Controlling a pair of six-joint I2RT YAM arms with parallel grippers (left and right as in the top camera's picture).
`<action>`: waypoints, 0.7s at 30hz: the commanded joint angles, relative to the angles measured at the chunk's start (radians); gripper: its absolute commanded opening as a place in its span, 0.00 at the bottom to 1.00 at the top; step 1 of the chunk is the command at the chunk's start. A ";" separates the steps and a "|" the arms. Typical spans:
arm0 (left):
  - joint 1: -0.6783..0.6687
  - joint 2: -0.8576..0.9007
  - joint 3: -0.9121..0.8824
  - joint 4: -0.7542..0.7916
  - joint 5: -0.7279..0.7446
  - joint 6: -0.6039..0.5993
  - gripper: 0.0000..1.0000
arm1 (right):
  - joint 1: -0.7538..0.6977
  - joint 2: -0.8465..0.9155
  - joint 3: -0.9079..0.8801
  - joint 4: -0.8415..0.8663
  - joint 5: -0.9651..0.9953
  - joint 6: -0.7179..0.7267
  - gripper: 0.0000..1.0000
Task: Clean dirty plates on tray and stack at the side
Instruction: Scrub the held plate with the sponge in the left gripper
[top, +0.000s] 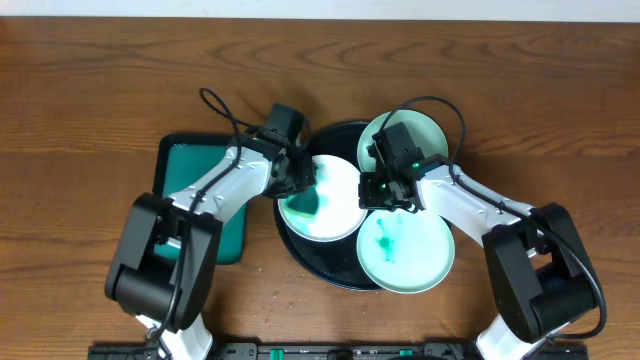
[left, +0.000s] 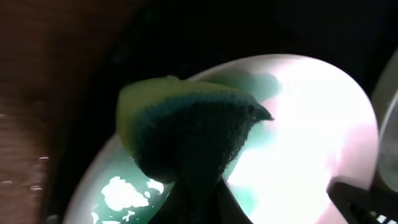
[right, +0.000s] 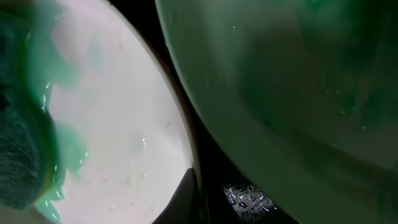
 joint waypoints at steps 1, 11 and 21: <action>-0.080 0.071 0.000 0.008 0.163 -0.039 0.07 | 0.011 0.031 -0.002 -0.013 0.024 -0.012 0.01; -0.123 0.141 0.000 0.159 0.358 -0.095 0.07 | 0.011 0.031 -0.002 -0.030 0.025 -0.006 0.01; -0.101 0.141 0.000 0.146 0.497 -0.117 0.07 | 0.011 0.031 -0.002 -0.035 0.024 0.001 0.01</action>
